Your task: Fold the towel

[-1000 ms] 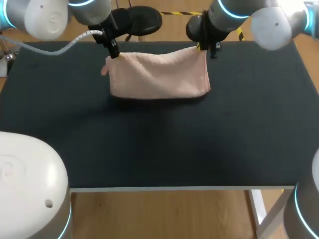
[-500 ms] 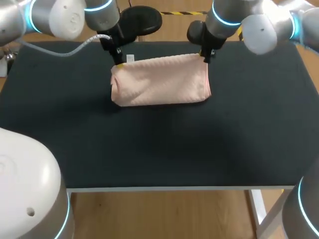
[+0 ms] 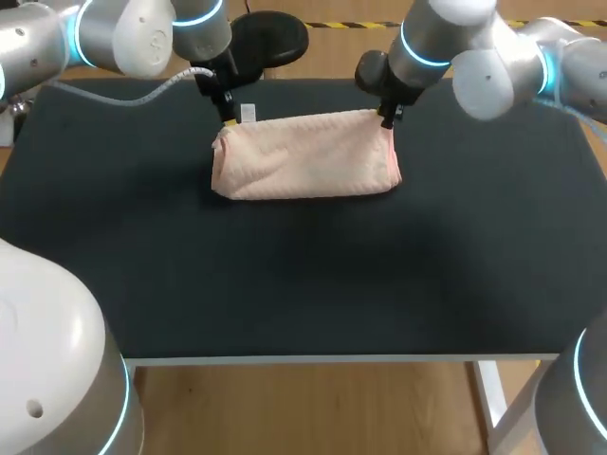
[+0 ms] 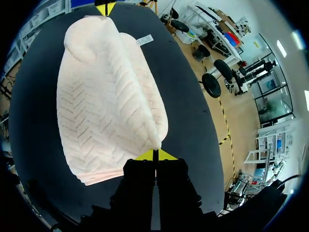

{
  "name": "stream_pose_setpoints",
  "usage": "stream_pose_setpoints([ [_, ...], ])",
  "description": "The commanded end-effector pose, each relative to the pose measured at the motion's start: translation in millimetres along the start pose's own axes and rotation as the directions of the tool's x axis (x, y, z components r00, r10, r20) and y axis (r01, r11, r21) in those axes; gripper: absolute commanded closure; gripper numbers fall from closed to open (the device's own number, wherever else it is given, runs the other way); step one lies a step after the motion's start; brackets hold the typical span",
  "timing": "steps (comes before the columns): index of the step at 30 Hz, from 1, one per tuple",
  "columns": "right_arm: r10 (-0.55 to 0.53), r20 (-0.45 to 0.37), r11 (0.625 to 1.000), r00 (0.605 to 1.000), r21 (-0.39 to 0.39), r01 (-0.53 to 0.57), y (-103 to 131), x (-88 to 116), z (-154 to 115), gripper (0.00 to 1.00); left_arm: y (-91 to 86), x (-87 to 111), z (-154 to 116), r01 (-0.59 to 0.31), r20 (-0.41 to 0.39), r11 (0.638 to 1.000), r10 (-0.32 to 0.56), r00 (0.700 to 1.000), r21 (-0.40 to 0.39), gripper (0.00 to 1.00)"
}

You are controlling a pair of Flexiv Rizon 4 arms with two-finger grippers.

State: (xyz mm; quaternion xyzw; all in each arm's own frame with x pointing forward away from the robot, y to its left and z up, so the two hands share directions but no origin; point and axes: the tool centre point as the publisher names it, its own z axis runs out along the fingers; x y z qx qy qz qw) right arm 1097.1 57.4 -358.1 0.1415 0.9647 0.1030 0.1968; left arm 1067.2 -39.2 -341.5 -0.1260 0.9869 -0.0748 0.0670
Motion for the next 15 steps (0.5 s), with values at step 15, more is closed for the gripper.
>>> stream_pose_setpoints([
  [15,0.038,0.034,0.994,0.999,-0.108,-0.035,-0.9,-14.9,-28.6,0.00,48.6,33.6,-54.5,-0.103,0.110,0.835,0.051,0.993,0.541,0.00],
])
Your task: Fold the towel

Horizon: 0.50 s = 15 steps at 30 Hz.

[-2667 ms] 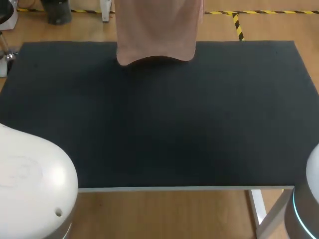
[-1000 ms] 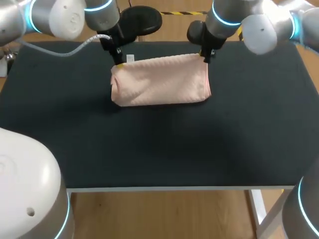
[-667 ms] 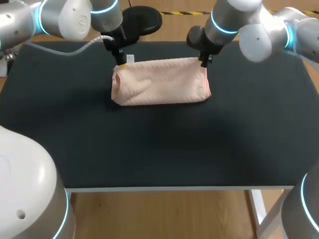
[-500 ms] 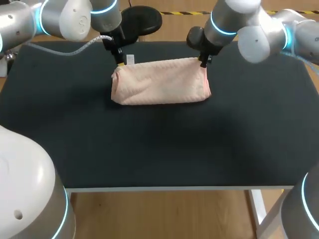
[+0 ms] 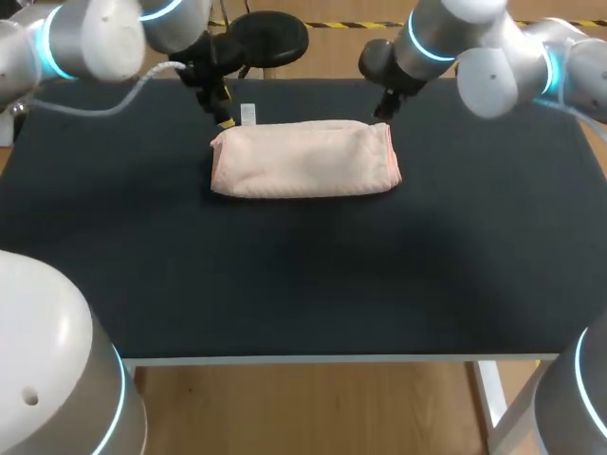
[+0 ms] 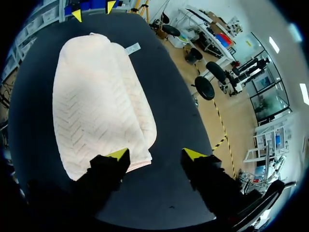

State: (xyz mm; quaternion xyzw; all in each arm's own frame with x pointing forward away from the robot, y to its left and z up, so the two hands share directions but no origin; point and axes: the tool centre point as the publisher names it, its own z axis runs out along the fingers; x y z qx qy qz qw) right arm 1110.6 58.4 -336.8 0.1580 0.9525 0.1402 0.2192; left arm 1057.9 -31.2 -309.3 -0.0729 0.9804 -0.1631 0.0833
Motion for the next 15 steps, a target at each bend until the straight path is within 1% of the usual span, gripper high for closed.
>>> stream_pose_setpoints([
  [1,-0.014,-0.010,0.999,1.000,-0.044,0.013,-10.1,3.3,-17.4,0.00,41.1,36.9,-30.1,-0.014,0.106,0.909,-0.033,0.994,0.416,0.00],
  [2,-0.022,-0.020,0.998,1.000,-0.055,0.021,-10.7,3.9,-19.2,0.00,47.0,38.7,-31.4,0.008,0.094,0.892,-0.057,0.994,0.451,0.00],
  [4,-0.049,-0.037,0.996,0.998,-0.070,0.047,-11.4,6.4,-21.7,0.00,56.0,39.7,-29.7,0.051,0.065,0.878,-0.093,0.993,0.475,0.00],
  [5,-0.069,-0.049,0.995,0.996,-0.074,0.066,-11.4,8.2,-21.8,0.00,58.7,40.6,-29.4,0.057,0.069,0.875,-0.102,0.992,0.482,0.00],
  [7,-0.131,-0.053,0.989,0.990,-0.071,0.127,-10.1,14.9,-23.8,0.00,63.2,41.6,-28.5,0.048,0.058,0.853,-0.091,0.994,0.520,0.00],
  [9,-0.191,-0.052,0.981,0.980,-0.056,0.188,-7.9,20.7,-26.8,0.00,64.4,39.7,-27.1,0.046,0.025,0.852,-0.069,0.997,0.521,0.00],
  [10,-0.191,-0.052,0.981,0.980,-0.056,0.188,-7.9,20.7,-26.8,0.00,63.6,37.8,-26.1,0.047,-0.007,0.856,-0.051,0.999,0.515,0.00],
  [11,-0.191,-0.052,0.981,0.980,-0.056,0.188,-7.9,20.7,-26.8,0.00,62.1,35.3,-25.1,0.066,-0.052,0.870,-0.047,0.998,0.488,0.00],
  [15,-0.191,-0.052,0.981,0.980,-0.056,0.188,-7.9,20.7,-26.8,0.00,62.1,35.3,-25.1,0.066,-0.052,0.870,-0.047,0.998,0.488,0.00],
])
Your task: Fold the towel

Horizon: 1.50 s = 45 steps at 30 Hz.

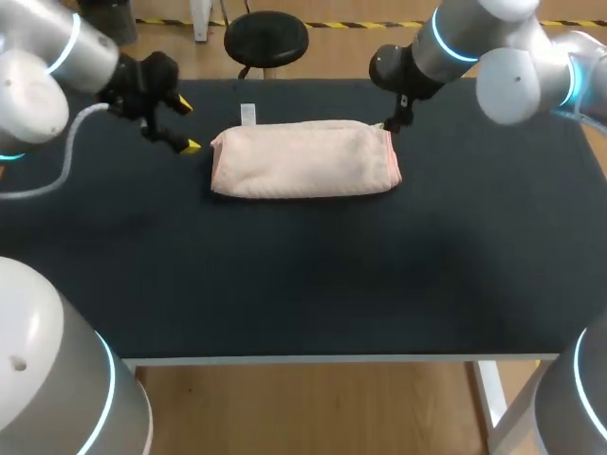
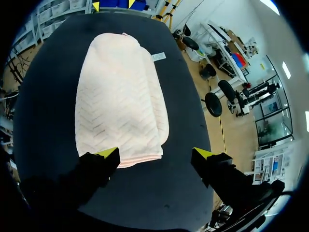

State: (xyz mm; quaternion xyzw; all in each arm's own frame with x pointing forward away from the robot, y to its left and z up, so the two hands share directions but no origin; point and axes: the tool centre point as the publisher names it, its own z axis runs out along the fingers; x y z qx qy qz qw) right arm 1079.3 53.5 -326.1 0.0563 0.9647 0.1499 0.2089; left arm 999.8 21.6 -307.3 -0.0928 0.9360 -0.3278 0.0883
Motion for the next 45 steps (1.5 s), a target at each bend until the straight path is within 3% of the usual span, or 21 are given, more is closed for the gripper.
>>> stream_pose_setpoints([
  [1,0.000,-0.001,1.000,1.000,0.005,0.000,0.5,-0.2,-2.1,0.00,6.6,-12.6,1.6,-0.001,-0.045,0.985,0.009,0.999,0.173,0.00],
  [10,0.000,-0.001,1.000,1.000,0.005,0.000,0.5,-0.2,-2.1,0.00,6.6,-12.6,1.6,-0.001,-0.045,0.985,0.009,0.999,0.173,0.00],
  [11,0.194,-0.045,0.980,0.980,-0.032,-0.195,-4.2,-13.6,-3.0,0.00,6.6,-12.6,1.6,-0.001,-0.045,0.985,0.009,0.999,0.173,0.00],
  [13,0.419,-0.069,0.905,0.905,-0.052,-0.423,-17.4,-23.2,-0.9,0.00,6.6,-12.6,1.6,-0.001,-0.045,0.985,0.009,0.999,0.173,0.00],
  [15,0.616,-0.179,0.762,0.767,-0.110,-0.638,-25.4,-24.7,0.1,0.00,6.6,-12.6,1.6,-0.001,-0.045,0.985,0.009,0.999,0.173,0.00],
  [17,0.721,-0.217,0.644,0.658,-0.138,-0.752,-29.9,-19.5,4.2,0.00,6.6,-12.6,1.6,-0.001,-0.045,0.985,0.009,0.999,0.173,0.00],
  [22,0.832,-0.379,0.370,0.406,-0.166,-0.914,-36.0,-5.5,7.5,0.00,6.6,-12.6,1.6,-0.001,-0.045,0.985,0.009,0.999,0.173,0.00],
  [26,0.823,-0.502,0.218,0.268,-0.156,-0.963,-35.4,2.3,7.7,0.00,6.6,-12.6,1.6,-0.001,-0.045,0.985,0.009,0.999,0.173,0.00],
  [28,0.810,-0.547,0.165,0.212,-0.134,-0.977,-35.2,5.5,7.6,0.00,6.6,-12.6,1.6,-0.001,-0.045,0.985,0.009,0.999,0.173,0.00],
  [30,0.807,-0.568,0.125,0.164,-0.107,-0.986,-35.6,9.5,8.2,0.00,6.6,-12.6,1.6,-0.001,-0.045,0.985,0.009,0.999,0.173,0.00],
  [34,0.805,-0.587,0.081,0.081,-0.027,-0.996,-37.7,17.3,14.7,0.00,6.6,-12.6,1.6,-0.001,-0.045,0.985,0.009,0.999,0.173,0.00],
  [40,0.791,-0.612,0.087,0.009,0.098,-0.991,-35.7,29.5,33.1,0.00,6.6,-12.6,1.6,-0.001,-0.045,0.985,0.009,0.999,0.173,0.00],
  [45,0.766,-0.642,0.123,-0.009,0.160,-0.979,-30.6,39.1,43.3,0.00,6.6,-12.6,1.6,-0.001,-0.045,0.985,0.009,0.999,0.173,0.00],
])
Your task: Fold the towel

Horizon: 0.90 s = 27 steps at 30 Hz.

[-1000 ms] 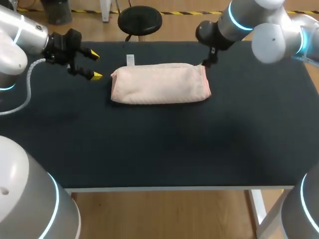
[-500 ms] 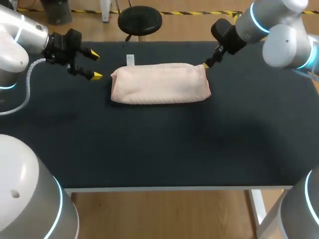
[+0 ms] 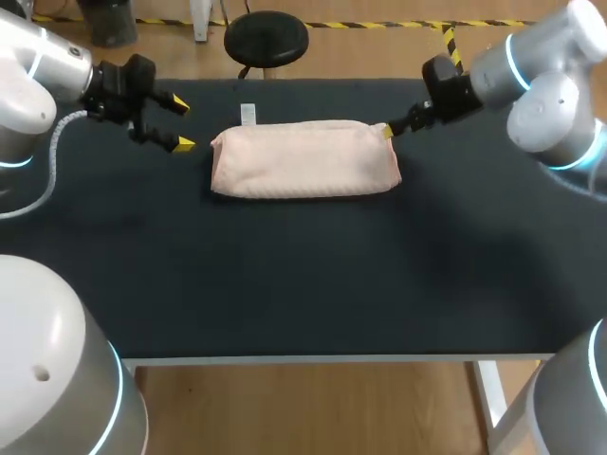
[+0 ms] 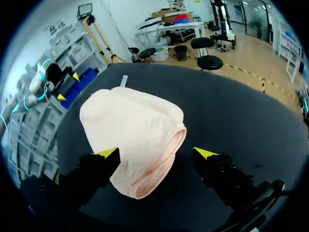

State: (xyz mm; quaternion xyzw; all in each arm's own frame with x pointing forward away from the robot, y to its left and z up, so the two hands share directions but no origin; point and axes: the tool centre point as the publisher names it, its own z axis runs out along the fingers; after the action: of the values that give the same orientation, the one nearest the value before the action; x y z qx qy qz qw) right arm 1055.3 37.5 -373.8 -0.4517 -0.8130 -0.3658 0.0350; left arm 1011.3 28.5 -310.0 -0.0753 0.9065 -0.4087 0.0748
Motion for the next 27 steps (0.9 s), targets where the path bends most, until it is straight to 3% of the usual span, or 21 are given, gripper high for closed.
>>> stream_pose_setpoints([
  [1,0.460,-0.307,0.884,0.833,0.071,-0.462,-3.8,-4.1,17.9,0.00,1.1,-0.2,0.9,-0.001,0.001,1.000,0.001,1.000,0.002,0.00],
  [7,0.487,-0.281,0.873,0.827,0.142,-0.466,-13.4,-3.5,27.9,0.00,1.1,-0.2,0.9,-0.001,0.001,1.000,0.001,1.000,0.002,0.00],
  [27,0.504,-0.264,0.863,0.823,0.188,-0.468,-23.5,-2.6,38.8,0.00,1.1,-0.2,0.9,-0.001,0.001,1.000,0.001,1.000,0.002,0.00],
])
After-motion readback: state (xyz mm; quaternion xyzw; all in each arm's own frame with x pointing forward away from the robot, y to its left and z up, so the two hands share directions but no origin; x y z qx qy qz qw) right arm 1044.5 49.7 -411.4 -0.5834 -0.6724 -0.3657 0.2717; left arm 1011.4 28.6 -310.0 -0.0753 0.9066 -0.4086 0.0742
